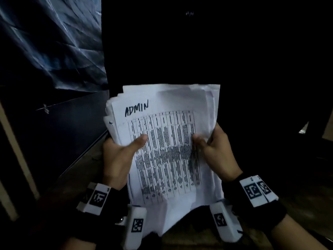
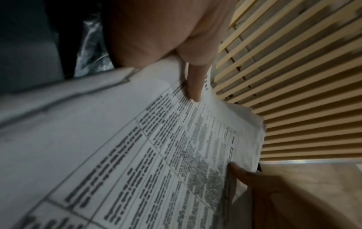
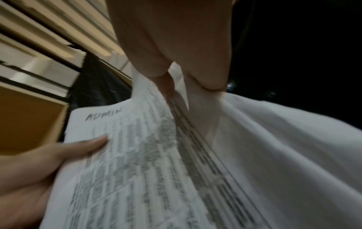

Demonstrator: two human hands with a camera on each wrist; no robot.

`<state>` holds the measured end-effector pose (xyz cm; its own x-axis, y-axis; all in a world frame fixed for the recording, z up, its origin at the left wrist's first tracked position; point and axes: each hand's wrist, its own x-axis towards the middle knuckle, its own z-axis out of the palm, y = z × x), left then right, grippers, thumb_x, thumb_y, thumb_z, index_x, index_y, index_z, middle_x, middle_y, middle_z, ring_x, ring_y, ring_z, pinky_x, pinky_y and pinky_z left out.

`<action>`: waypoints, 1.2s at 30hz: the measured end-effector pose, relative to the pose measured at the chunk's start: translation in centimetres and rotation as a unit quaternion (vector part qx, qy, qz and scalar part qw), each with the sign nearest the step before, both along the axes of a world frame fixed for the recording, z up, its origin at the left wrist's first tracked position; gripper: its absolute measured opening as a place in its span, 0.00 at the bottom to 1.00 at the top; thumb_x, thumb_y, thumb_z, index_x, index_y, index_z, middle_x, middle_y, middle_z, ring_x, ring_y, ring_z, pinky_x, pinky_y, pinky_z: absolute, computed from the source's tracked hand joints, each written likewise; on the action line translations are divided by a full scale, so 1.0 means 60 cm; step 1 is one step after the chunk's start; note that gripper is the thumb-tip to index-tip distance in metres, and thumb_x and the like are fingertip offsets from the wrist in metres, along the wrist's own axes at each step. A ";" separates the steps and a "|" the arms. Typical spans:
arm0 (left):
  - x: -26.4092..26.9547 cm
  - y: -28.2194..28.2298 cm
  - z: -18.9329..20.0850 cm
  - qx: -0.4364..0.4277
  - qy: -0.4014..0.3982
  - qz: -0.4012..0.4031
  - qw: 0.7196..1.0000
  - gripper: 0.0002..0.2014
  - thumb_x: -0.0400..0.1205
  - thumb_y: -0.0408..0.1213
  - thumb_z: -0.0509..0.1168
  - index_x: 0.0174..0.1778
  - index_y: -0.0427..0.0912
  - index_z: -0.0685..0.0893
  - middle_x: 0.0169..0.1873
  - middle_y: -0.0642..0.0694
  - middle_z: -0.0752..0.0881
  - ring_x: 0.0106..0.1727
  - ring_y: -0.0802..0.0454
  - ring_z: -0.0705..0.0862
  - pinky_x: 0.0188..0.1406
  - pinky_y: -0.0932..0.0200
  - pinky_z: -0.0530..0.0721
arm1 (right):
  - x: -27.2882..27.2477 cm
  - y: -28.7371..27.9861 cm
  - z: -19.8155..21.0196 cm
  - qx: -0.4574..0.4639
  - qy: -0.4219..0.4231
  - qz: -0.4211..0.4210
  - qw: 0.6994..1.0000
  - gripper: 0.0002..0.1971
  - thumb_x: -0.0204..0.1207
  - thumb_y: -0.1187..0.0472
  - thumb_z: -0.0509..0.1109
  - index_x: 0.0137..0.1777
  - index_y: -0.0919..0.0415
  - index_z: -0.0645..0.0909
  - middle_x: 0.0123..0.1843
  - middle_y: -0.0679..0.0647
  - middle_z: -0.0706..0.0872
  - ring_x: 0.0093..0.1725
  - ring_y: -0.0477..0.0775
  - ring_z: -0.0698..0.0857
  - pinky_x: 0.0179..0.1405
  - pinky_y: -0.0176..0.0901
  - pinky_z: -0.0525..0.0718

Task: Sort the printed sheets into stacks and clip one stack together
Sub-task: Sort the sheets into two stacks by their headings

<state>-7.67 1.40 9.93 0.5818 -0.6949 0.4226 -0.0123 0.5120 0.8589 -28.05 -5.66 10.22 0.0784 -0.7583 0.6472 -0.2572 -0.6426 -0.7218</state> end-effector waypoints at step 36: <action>0.106 0.043 0.010 0.140 -0.191 -0.014 0.971 0.08 0.71 0.25 0.74 0.40 0.42 0.88 0.30 0.52 0.92 0.33 0.49 0.90 0.34 0.54 0.87 | -0.025 0.029 0.040 -0.013 0.426 -0.072 0.902 0.16 0.62 0.48 0.81 0.38 0.49 0.75 0.28 0.42 0.73 0.27 0.39 0.71 0.26 0.33 0.67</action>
